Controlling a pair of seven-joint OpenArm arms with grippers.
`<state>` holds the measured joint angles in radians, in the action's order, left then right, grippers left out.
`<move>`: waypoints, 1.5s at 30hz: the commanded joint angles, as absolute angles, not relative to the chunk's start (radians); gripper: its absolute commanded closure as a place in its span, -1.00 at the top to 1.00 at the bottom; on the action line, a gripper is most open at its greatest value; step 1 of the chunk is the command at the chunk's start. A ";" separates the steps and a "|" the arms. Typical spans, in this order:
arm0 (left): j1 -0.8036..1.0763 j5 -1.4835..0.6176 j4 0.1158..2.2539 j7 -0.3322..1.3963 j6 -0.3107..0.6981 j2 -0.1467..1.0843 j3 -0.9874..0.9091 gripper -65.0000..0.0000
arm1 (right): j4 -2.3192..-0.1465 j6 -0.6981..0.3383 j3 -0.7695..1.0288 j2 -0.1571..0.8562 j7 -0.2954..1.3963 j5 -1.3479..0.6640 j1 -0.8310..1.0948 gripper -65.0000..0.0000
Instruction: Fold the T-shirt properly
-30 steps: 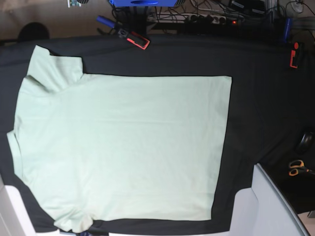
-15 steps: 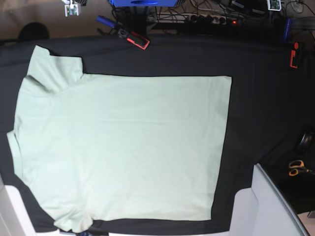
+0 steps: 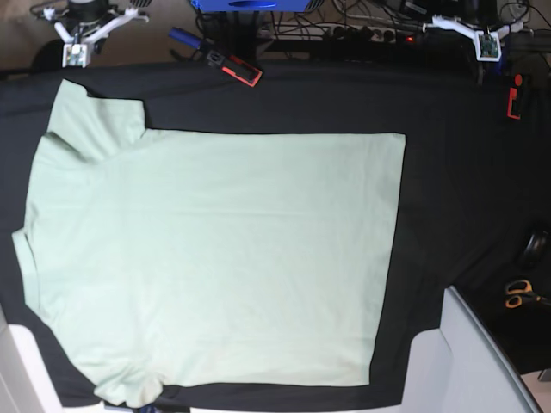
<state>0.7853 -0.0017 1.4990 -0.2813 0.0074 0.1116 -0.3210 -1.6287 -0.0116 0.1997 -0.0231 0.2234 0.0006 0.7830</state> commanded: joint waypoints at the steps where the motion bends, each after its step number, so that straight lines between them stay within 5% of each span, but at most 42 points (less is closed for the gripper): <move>1: 0.788 -0.007 1.512 -0.303 -0.004 0.119 -0.329 -1.00 | -1.656 -0.010 0.219 -0.021 0.205 0.002 0.782 -1.00; 8: 0.608 -0.007 1.521 -0.002 -0.002 0.120 -0.329 -1.00 | -1.675 -0.027 0.297 -0.024 0.222 0.001 0.627 -1.00; 19: 0.510 -0.007 1.601 0.079 0.177 0.140 -0.317 -1.00 | -1.670 -0.398 0.759 -0.051 0.717 -0.417 0.334 -0.96; 21: 0.506 -0.007 1.601 0.079 0.203 0.139 -0.323 -1.00 | -1.667 -0.441 0.816 -0.051 0.768 -0.472 0.320 -0.79; 26: 0.506 -0.007 1.601 0.079 0.216 0.139 -0.321 -1.00 | -1.666 -0.492 0.891 -0.051 0.840 -0.581 0.321 0.25; 28: 0.509 -0.007 1.601 0.079 0.216 0.137 -0.325 -1.00 | -1.653 -0.530 0.920 -0.051 0.857 -0.601 0.321 0.44; 37: 0.515 -0.007 1.600 0.079 0.216 0.134 -0.326 -1.00 | -1.403 -0.670 0.966 -0.041 0.860 -0.607 0.302 0.40; 45: 0.526 -0.007 1.598 0.079 0.216 0.134 -0.326 -1.00 | -1.339 -0.679 0.969 -0.025 0.857 -0.604 0.289 0.40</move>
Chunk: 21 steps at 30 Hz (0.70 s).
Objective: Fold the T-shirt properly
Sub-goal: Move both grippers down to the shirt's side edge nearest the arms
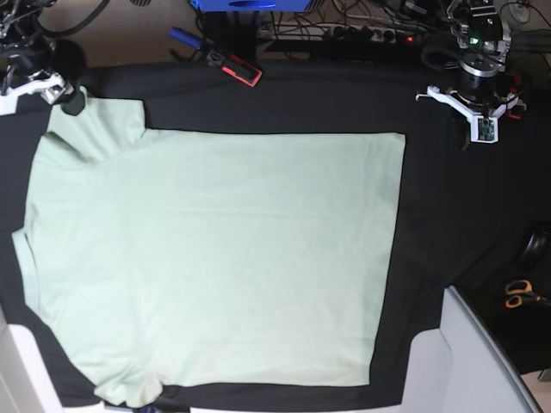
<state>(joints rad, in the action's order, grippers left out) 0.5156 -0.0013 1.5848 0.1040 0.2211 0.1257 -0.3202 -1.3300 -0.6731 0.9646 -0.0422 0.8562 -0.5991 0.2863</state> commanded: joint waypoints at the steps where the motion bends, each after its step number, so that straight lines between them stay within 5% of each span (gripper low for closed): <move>1: 0.529 -0.007 1.600 0.079 0.216 0.134 -0.326 -1.00 | -1.339 -0.679 0.969 -0.021 0.857 -0.604 0.289 0.40; 21: 0.532 -0.007 1.600 0.079 0.216 0.134 -0.326 -1.00 | -1.333 -0.680 0.926 -0.021 0.858 -0.604 0.289 0.39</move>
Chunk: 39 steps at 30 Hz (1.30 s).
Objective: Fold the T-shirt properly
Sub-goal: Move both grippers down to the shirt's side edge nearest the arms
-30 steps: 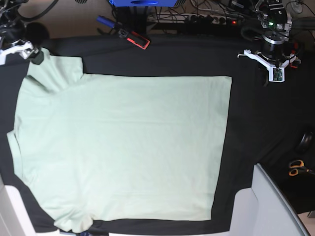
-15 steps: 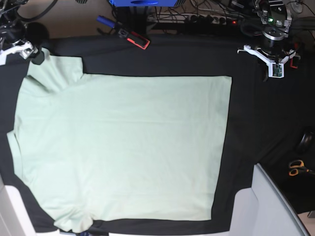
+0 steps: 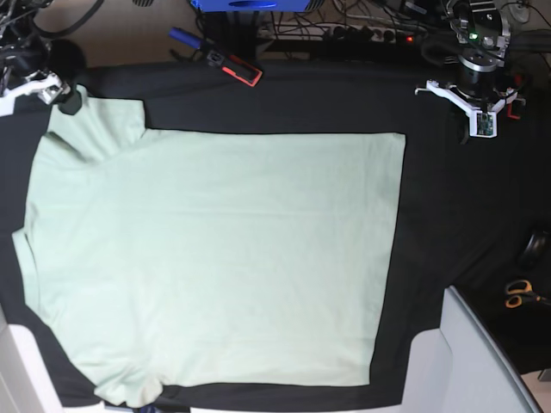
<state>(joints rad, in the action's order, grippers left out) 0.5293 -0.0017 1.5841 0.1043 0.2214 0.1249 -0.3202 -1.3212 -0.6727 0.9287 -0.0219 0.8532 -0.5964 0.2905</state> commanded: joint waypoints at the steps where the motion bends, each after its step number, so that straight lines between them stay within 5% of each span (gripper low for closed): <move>1: 0.532 -0.007 1.600 0.079 0.216 0.133 -0.326 -1.00 | -1.333 -0.680 0.918 -0.021 0.858 -0.604 0.289 0.39; 7: 0.532 -0.008 1.600 0.081 0.216 0.133 -0.326 -1.00 | -1.331 -0.680 0.909 -0.021 0.858 -0.604 0.274 0.35; 11: 0.530 -0.008 1.598 0.085 0.216 0.133 -0.325 -0.89 | -1.331 -0.680 0.909 -0.019 0.858 -0.604 0.268 -0.26; 15: 0.533 -0.062 1.596 0.087 0.217 0.134 -0.318 -0.22 | -1.322 -0.680 0.909 -0.019 0.863 -0.604 0.268 -1.00; 19: 0.535 -0.211 1.592 0.088 0.217 0.142 -0.325 0.16 | -1.256 -0.680 0.909 -0.010 0.860 -0.604 0.257 -1.00; 33: 0.495 -0.504 1.463 0.199 0.219 0.191 -0.298 0.20 | -1.210 -0.682 0.908 0.005 0.866 -0.602 0.254 -1.00; 39: 0.484 -0.503 1.443 0.199 0.268 0.188 -0.274 0.52 | -1.210 -0.682 0.906 0.005 0.868 -0.602 0.254 -1.00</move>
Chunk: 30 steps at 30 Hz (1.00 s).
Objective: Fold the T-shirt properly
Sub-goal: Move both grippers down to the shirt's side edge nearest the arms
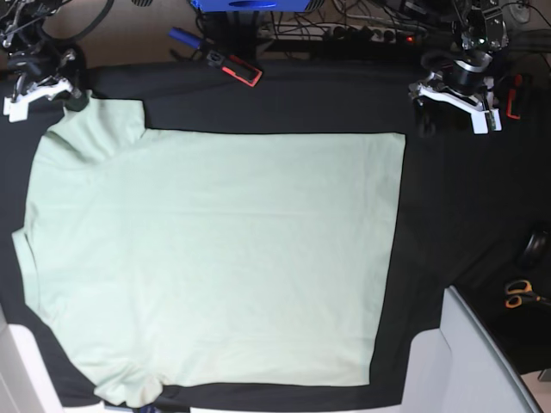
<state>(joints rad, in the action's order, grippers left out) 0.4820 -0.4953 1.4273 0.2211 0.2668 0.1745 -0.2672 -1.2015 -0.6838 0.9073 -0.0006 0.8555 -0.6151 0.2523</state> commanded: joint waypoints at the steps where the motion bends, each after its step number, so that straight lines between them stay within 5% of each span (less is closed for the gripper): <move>1: 0.470 -0.503 1.442 0.199 0.268 0.186 -0.274 0.52 | -1.210 -0.682 0.906 0.005 0.868 -0.602 0.254 -1.00; 26: 0.300 -0.498 1.214 0.199 0.268 0.199 0.038 0.48 | -1.210 -0.682 0.906 0.005 0.865 -0.602 0.257 -1.00; 30: 0.306 -0.501 1.218 0.199 0.268 0.199 0.068 0.05 | -1.210 -0.682 0.906 0.005 0.865 -0.602 0.257 -1.00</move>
